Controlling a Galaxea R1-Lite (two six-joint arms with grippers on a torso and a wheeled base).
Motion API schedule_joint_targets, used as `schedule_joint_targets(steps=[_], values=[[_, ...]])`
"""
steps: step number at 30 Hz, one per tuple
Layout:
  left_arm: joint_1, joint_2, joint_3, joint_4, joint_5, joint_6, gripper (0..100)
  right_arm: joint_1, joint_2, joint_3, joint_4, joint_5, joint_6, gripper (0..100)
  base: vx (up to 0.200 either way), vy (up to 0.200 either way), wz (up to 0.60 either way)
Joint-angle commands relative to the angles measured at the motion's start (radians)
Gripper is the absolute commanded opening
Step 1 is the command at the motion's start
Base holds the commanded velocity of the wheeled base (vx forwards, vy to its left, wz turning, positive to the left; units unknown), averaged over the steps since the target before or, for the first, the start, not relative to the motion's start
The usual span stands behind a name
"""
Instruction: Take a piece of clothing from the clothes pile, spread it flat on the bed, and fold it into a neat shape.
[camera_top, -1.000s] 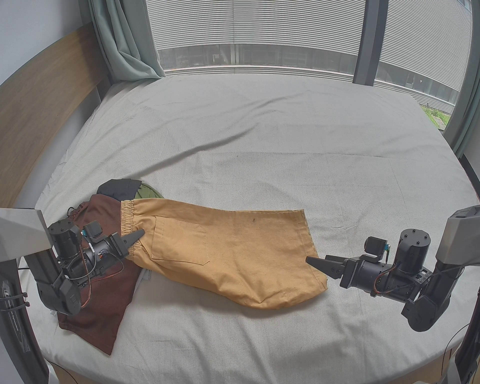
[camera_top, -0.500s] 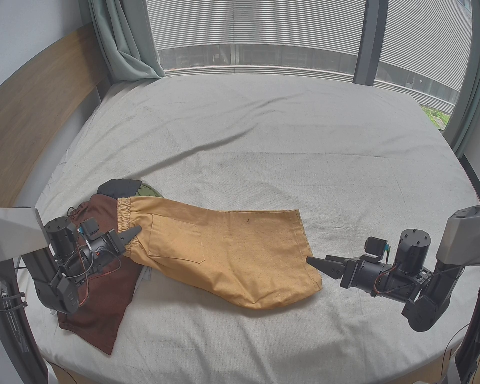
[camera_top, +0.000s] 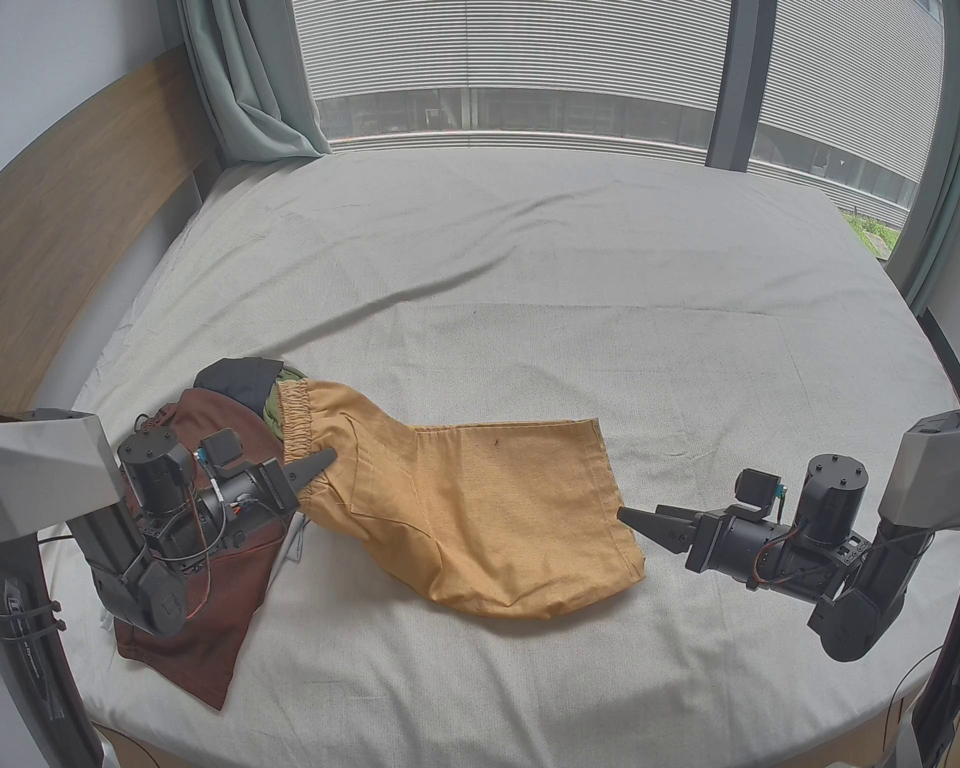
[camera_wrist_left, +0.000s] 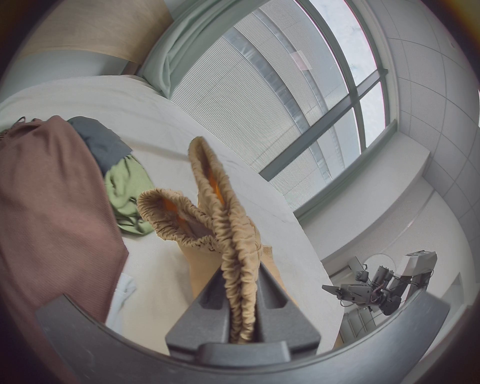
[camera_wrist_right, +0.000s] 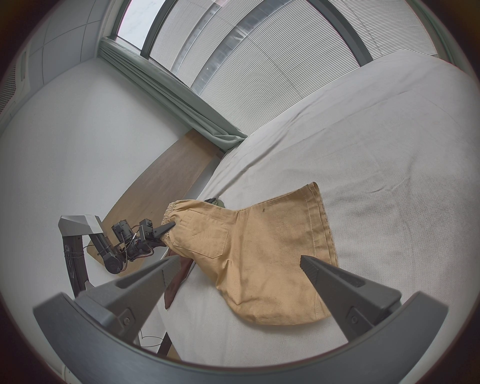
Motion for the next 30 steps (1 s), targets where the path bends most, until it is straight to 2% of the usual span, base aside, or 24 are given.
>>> schedule_joint_targets(steps=[1,3,6,30], values=[[-0.056,0.001,-0.021,0.001,0.026,-0.001,0,0.001,-0.012,0.001,0.000,0.001,0.000,100,0.000,0.000,0.00],[-0.096,0.007,-0.041,0.003,0.075,-0.001,0,0.001,-0.014,0.001,0.000,0.001,0.000,100,0.000,0.000,0.00],[-0.128,0.016,-0.049,0.004,0.096,-0.001,0,0.002,-0.014,0.000,0.000,0.001,0.000,100,0.000,0.000,0.00],[-0.252,0.079,-0.144,0.038,0.095,-0.006,0,0.005,-0.015,0.001,0.000,0.001,0.000,100,0.000,0.000,0.00]])
